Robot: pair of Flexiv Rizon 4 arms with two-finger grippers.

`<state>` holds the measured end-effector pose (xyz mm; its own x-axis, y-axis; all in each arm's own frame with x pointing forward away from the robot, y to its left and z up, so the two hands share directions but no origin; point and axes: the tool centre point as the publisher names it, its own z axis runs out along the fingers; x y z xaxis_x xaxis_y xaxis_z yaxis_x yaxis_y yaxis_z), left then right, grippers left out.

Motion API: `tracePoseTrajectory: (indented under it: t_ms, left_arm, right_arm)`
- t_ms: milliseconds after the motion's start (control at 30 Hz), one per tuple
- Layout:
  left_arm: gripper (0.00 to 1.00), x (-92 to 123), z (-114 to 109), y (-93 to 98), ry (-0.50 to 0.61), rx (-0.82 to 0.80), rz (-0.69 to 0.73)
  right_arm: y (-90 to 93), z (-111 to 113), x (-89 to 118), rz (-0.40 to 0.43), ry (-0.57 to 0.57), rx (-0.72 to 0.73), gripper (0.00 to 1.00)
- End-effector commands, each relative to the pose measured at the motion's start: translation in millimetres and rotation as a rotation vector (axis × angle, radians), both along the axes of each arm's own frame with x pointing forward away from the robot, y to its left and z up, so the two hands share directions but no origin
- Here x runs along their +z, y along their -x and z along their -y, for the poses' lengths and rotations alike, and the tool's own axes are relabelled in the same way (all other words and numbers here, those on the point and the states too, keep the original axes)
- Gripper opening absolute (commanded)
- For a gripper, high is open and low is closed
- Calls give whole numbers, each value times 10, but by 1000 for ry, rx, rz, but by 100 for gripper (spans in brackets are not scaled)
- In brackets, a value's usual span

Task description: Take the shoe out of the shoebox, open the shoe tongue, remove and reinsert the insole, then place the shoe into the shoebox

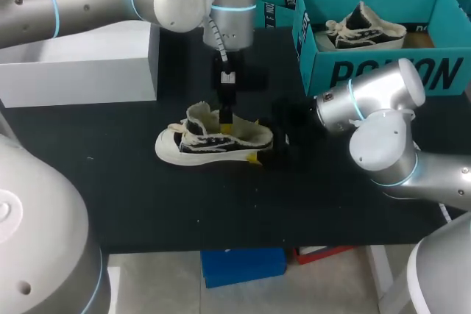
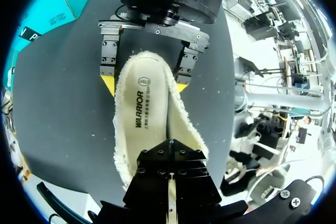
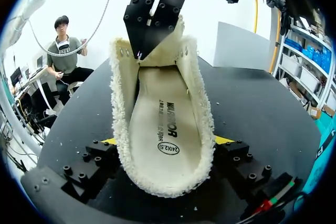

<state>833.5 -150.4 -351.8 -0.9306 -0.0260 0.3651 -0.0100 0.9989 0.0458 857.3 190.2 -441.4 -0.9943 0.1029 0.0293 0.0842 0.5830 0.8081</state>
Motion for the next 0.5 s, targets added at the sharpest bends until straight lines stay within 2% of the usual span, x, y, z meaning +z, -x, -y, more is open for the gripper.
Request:
tracePoseTrajectory:
  t_ms: [33,267,500]
  left_arm:
    - [0,-35,-45,-65,15,22,-9]
    - [0,-29,-75,-100,34,42,-13]
    - [0,-100,-88,-52,58,35,-45]
  right_arm:
    - [-10,-25,-5,-1,3,-2,0]
    - [-10,-25,-5,-1,3,-2,0]
    - [-10,-25,-5,-1,3,-2,0]
